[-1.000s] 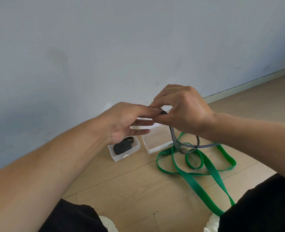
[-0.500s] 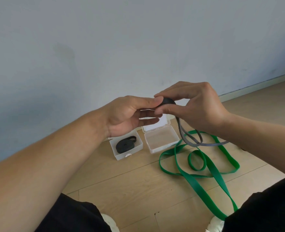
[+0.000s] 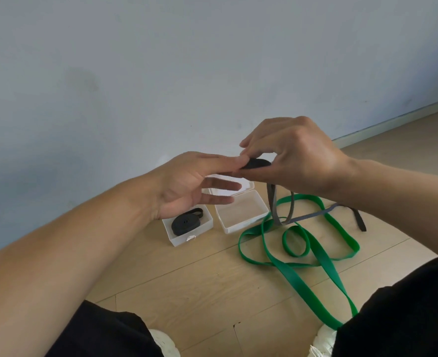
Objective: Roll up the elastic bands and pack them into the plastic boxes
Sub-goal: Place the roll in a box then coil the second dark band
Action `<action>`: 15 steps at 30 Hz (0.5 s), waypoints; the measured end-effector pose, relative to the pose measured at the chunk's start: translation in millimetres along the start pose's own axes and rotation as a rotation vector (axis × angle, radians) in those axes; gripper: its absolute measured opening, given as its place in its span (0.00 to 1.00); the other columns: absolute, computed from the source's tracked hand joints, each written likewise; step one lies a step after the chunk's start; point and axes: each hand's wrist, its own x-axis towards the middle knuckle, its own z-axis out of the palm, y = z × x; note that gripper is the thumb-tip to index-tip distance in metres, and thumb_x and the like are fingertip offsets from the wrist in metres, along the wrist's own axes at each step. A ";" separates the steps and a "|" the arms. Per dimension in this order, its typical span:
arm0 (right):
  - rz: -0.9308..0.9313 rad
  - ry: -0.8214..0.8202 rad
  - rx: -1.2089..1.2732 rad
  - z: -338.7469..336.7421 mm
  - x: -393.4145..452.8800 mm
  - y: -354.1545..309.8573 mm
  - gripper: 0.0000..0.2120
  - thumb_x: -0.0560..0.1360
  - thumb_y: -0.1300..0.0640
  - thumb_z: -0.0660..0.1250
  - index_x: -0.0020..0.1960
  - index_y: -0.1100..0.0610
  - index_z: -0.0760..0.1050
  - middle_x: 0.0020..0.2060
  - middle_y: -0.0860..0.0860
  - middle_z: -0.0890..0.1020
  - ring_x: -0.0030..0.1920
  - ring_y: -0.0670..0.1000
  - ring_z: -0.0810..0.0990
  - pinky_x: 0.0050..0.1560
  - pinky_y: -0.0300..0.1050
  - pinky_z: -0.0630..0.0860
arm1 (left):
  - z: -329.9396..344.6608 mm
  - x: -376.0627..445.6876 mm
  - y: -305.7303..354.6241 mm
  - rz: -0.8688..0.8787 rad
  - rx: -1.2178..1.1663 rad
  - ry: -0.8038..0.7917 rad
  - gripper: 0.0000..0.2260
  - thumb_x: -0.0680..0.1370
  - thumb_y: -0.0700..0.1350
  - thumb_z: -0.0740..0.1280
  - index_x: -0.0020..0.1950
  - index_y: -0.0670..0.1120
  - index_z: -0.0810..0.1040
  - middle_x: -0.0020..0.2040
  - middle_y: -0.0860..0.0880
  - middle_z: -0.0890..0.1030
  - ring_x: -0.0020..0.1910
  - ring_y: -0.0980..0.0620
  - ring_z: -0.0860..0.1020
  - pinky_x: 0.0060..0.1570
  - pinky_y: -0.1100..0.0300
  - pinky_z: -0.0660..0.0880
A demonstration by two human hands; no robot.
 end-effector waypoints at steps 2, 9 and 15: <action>-0.064 -0.029 -0.059 2.0 -1.2 0.6 0.12 0.72 0.51 0.73 0.37 0.59 0.85 0.35 0.53 0.85 0.43 0.56 0.85 0.37 0.51 0.79 | 9.6 -0.9 -1.8 0.038 0.128 0.153 0.26 0.62 0.57 0.79 0.53 0.43 0.88 0.50 0.49 0.88 0.49 0.52 0.84 0.60 0.47 0.81; 0.036 0.087 0.028 10.9 -5.3 -6.0 0.10 0.70 0.49 0.77 0.38 0.55 0.84 0.35 0.48 0.84 0.44 0.54 0.84 0.41 0.52 0.79 | 3.6 5.3 -3.3 0.160 0.159 0.175 0.20 0.61 0.55 0.79 0.46 0.44 0.89 0.49 0.44 0.88 0.48 0.52 0.85 0.51 0.59 0.80; 0.091 0.146 0.228 3.0 4.6 -18.4 0.10 0.69 0.51 0.80 0.48 0.50 0.86 0.45 0.47 0.87 0.50 0.49 0.83 0.51 0.42 0.79 | -1.6 10.3 -4.5 0.292 -0.123 0.066 0.27 0.67 0.54 0.74 0.58 0.36 0.83 0.56 0.40 0.85 0.49 0.53 0.82 0.50 0.60 0.78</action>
